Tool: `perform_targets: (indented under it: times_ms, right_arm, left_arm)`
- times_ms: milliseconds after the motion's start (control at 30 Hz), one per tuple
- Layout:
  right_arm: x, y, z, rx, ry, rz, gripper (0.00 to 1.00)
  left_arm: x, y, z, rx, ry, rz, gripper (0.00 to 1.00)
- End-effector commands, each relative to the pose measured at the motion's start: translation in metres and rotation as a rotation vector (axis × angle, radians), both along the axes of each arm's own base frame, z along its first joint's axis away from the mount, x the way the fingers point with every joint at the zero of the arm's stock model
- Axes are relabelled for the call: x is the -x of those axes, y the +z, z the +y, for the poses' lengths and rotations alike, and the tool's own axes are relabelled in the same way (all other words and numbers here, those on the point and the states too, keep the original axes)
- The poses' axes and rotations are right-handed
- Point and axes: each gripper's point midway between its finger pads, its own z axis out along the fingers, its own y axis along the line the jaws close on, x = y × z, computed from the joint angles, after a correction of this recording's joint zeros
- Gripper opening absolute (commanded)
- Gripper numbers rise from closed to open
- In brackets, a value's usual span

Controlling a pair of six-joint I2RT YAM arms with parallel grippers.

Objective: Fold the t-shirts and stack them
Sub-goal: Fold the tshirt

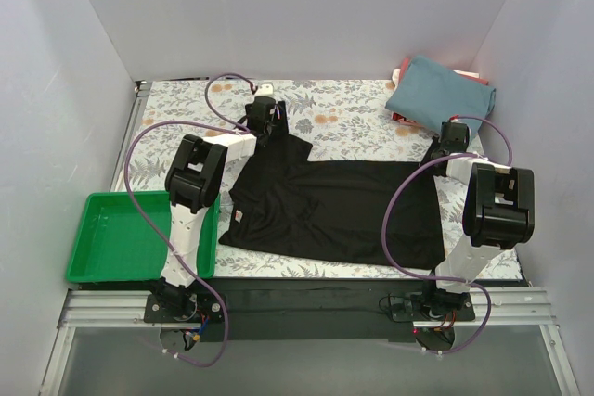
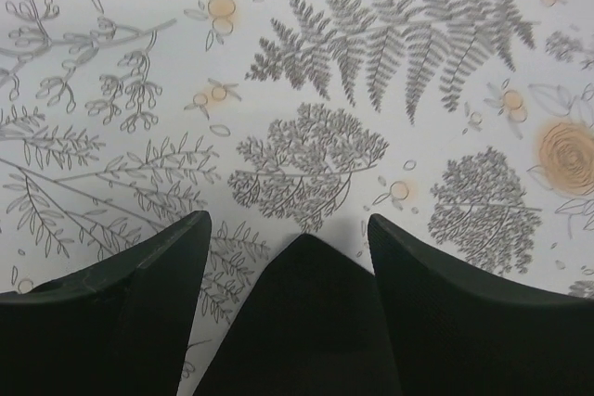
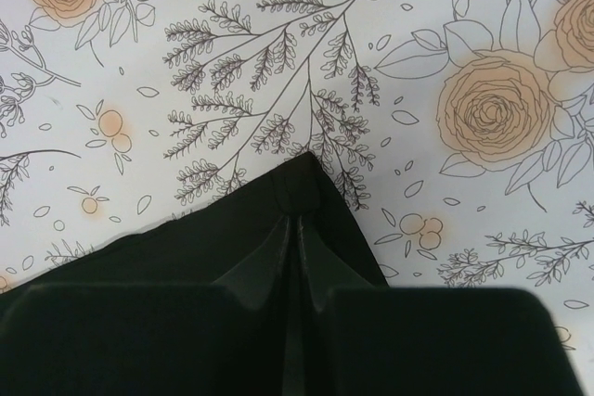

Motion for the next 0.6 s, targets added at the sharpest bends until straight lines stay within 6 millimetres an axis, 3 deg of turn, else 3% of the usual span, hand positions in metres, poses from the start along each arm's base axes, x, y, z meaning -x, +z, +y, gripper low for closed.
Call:
perform_targets:
  times_ms: [0,233,567]
  right_arm:
    - [-0.003,-0.007,0.002,-0.007,0.013,0.011,0.09]
    - [-0.003,-0.007,0.002,-0.008,0.014,0.011,0.09]
    - [-0.002,-0.008,0.004,-0.016,0.018,0.012,0.08]
  left_arm:
    - [0.007,0.025,0.009,-0.004,0.021,-0.019,0.67]
    - [0.013,0.016,0.001,-0.026,-0.006,-0.004,0.57]
    - [0.024,0.018,-0.008,-0.047,-0.018,-0.005,0.45]
